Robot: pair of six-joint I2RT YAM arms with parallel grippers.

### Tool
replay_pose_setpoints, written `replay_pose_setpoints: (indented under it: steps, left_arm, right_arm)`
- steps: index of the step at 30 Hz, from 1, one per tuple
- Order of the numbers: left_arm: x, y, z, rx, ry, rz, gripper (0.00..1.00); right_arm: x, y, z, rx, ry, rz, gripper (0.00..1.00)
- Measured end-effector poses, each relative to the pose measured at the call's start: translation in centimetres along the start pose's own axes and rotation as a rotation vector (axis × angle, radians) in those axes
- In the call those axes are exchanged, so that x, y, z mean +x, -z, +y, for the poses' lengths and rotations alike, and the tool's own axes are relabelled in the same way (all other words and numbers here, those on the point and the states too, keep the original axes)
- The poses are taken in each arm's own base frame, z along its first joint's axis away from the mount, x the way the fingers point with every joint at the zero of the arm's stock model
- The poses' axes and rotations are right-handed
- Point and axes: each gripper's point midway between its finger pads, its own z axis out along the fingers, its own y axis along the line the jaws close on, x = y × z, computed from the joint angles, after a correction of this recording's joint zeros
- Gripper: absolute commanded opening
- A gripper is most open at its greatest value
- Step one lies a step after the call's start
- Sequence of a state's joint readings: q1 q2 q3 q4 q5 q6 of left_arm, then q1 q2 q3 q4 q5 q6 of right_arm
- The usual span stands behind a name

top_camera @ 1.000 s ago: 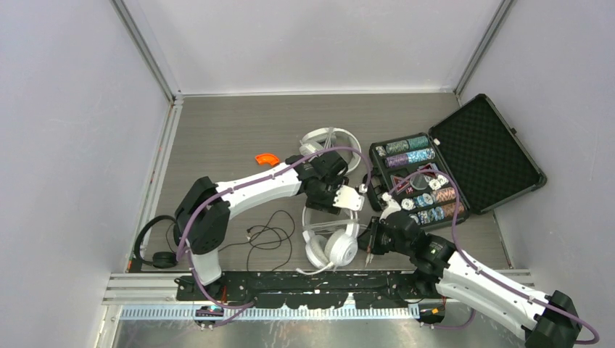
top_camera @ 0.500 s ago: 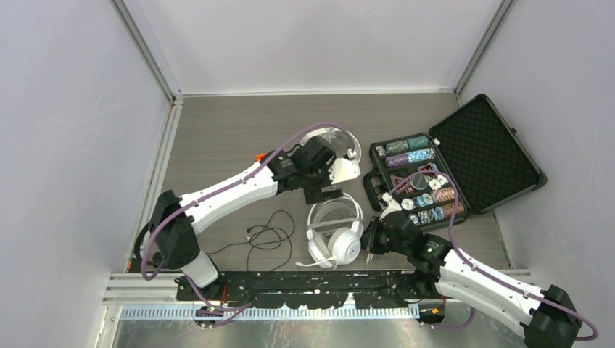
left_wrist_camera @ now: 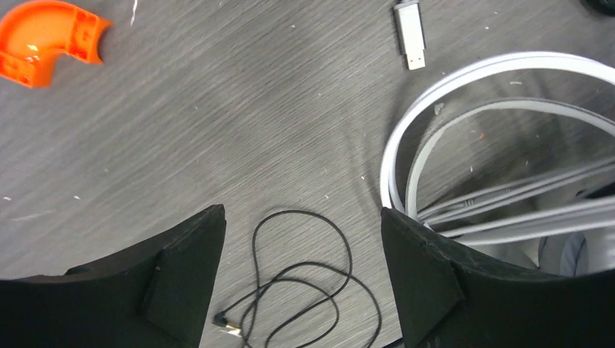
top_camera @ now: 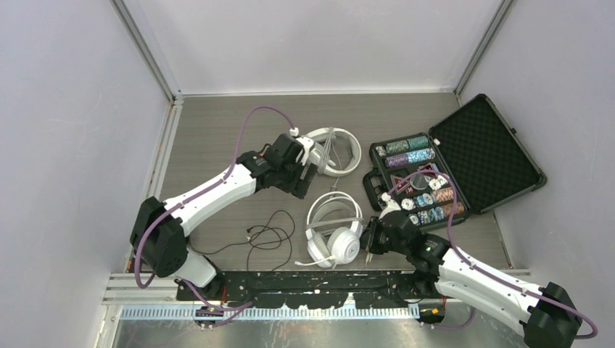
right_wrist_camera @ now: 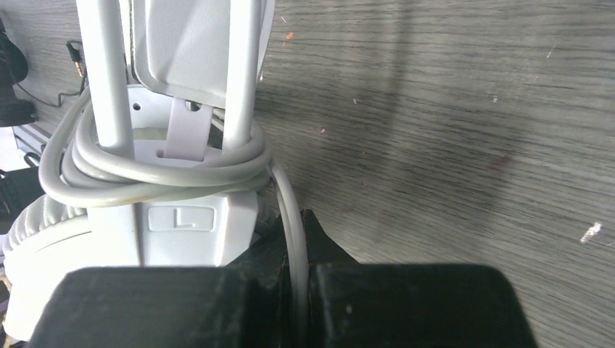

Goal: Wrap the headphones
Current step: Place the headphones at the corner of the board.

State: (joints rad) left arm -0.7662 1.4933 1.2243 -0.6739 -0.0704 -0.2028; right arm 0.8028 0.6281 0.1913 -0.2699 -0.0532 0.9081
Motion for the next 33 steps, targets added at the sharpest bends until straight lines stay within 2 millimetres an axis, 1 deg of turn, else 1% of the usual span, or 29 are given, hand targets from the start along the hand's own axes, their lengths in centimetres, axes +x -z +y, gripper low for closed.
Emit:
replay_pose_setpoints:
  steps: [2, 5, 10, 14, 18, 23, 25, 29, 30, 31, 33]
  left_arm:
    - [0.5, -0.9, 0.5, -0.006, 0.069, -0.001, 0.80]
    - [1.1, -2.4, -0.6, 0.039, 0.123, 0.002, 0.80]
    - [1.7, -6.0, -2.3, 0.106, 0.181, 0.005, 0.81]
    - [3.4, -7.9, -2.9, 0.130, 0.225, 0.031, 0.77]
    - [4.0, -9.3, -3.0, 0.127, 0.231, 0.049, 0.71]
    - [4.9, -10.3, -3.4, 0.150, 0.219, 0.084, 0.53]
    - [5.1, -10.4, -3.6, 0.166, 0.210, 0.096, 0.40]
    - [4.9, -10.4, -4.2, 0.194, 0.167, 0.111, 0.13]
    - [4.6, -10.3, -4.3, 0.196, 0.155, 0.112, 0.08]
    - [4.4, -10.2, -4.3, 0.195, 0.144, 0.111, 0.04]
    - [3.9, -9.8, -4.0, 0.184, 0.105, 0.111, 0.02]
  right_arm:
    - [0.0, 0.0, 0.0, 0.000, 0.000, 0.000, 0.07]
    - [0.1, 0.1, -0.1, 0.004, 0.000, 0.003, 0.07]
    - [0.1, 0.2, -0.1, 0.002, 0.001, 0.001, 0.07]
    - [0.0, 0.4, 0.0, -0.007, 0.001, -0.005, 0.07]
    - [0.0, 0.4, 0.1, -0.008, 0.000, -0.006, 0.09]
    - [0.1, 0.2, -0.3, 0.010, 0.000, -0.002, 0.10]
    - [0.2, 0.1, -0.6, 0.024, 0.000, 0.002, 0.10]
    - [0.3, -0.1, -1.0, 0.046, -0.001, 0.009, 0.20]
    - [0.3, -0.1, -1.1, 0.052, -0.002, 0.011, 0.20]
    - [0.4, -0.1, -1.2, 0.056, -0.002, 0.013, 0.21]
    - [0.4, -0.2, -1.4, 0.067, -0.002, 0.012, 0.22]
